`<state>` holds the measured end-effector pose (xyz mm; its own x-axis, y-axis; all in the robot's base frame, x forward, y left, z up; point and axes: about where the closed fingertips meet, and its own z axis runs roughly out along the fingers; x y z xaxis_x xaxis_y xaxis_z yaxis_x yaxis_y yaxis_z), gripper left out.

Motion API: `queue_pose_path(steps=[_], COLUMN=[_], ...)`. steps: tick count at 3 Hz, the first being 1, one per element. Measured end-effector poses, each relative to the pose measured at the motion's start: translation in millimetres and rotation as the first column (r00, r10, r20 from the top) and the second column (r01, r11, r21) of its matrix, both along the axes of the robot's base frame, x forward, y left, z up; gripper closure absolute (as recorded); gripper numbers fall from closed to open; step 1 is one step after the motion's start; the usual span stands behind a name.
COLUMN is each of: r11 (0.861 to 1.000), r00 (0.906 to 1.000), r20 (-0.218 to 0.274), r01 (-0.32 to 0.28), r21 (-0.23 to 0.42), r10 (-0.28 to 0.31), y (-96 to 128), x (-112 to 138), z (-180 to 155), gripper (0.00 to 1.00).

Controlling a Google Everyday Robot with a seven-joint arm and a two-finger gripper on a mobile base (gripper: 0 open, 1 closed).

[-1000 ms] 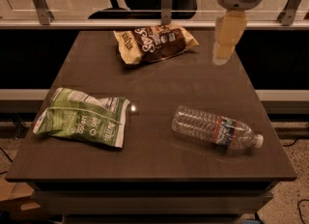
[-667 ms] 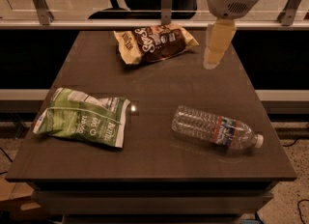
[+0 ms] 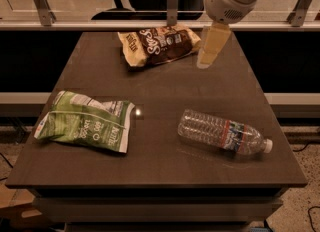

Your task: Pick brown chip bag

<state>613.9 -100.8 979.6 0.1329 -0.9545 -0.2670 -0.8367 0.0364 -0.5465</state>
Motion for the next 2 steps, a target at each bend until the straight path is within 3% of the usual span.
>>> queue_pose_path(steps=[1,2], r11=[1.000,0.999], r00=[0.9998,0.9988], r20=[0.018,0.043], r01=[0.000,0.024], r21=[0.008,-0.028], r10=[0.000,-0.022], y=[2,-7], x=[3,0], z=[3,21], gripper=[0.00,0.00])
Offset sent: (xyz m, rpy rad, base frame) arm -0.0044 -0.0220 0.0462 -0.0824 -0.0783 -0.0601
